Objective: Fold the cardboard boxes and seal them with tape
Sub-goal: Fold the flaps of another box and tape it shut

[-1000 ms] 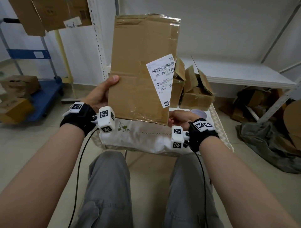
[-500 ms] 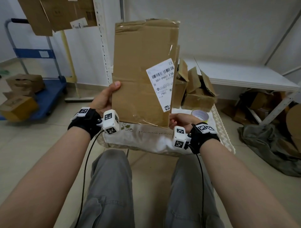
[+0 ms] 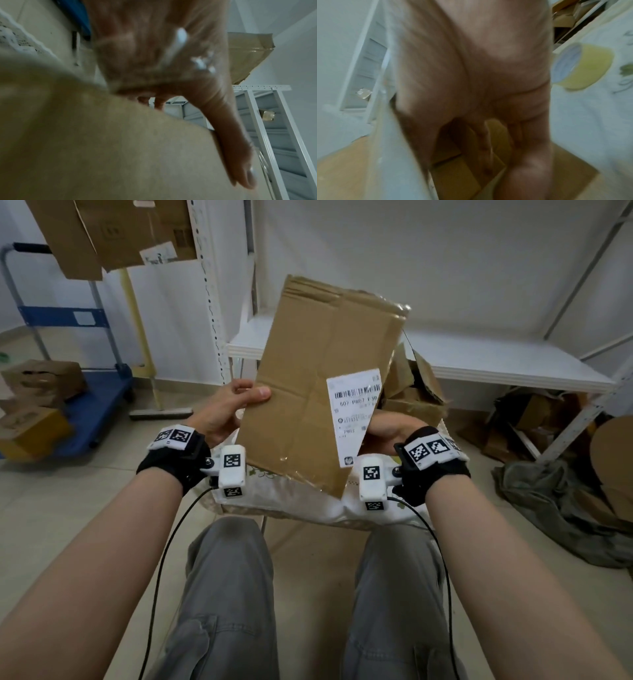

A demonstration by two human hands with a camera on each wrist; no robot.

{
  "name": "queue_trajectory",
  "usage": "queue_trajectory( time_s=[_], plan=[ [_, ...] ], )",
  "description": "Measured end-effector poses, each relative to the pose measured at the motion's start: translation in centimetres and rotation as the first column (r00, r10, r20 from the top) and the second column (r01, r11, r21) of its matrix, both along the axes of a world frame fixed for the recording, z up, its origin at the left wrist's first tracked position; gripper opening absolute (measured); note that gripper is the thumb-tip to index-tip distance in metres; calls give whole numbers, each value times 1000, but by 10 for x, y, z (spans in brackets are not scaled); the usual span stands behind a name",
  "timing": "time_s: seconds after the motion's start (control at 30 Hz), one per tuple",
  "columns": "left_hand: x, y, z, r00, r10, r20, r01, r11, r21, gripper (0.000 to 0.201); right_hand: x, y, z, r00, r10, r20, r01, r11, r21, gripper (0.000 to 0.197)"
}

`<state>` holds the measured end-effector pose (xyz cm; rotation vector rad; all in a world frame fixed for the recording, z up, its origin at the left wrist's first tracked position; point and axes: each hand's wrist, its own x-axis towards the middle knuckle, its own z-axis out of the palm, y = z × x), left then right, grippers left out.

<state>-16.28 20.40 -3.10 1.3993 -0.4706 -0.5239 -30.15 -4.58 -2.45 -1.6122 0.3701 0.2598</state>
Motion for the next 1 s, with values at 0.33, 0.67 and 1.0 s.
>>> queue_trajectory(
  time_s=[0.33, 0.67, 1.0],
  plan=[
    [-6, -1, -14, 997, -63, -41, 65, 997, 42, 87, 6, 14, -16, 967, -227, 114, 200, 957, 210, 39],
    [2, 17, -29, 989, -32, -141, 28, 999, -30, 111, -8, -9, -50, 940, -205, -273, 170, 974, -147, 30],
    [-6, 18, -22, 989, -38, -143, 39, 999, 3, 118, -1, 0, -55, 960, -256, -116, 271, 953, 137, 23]
  ],
)
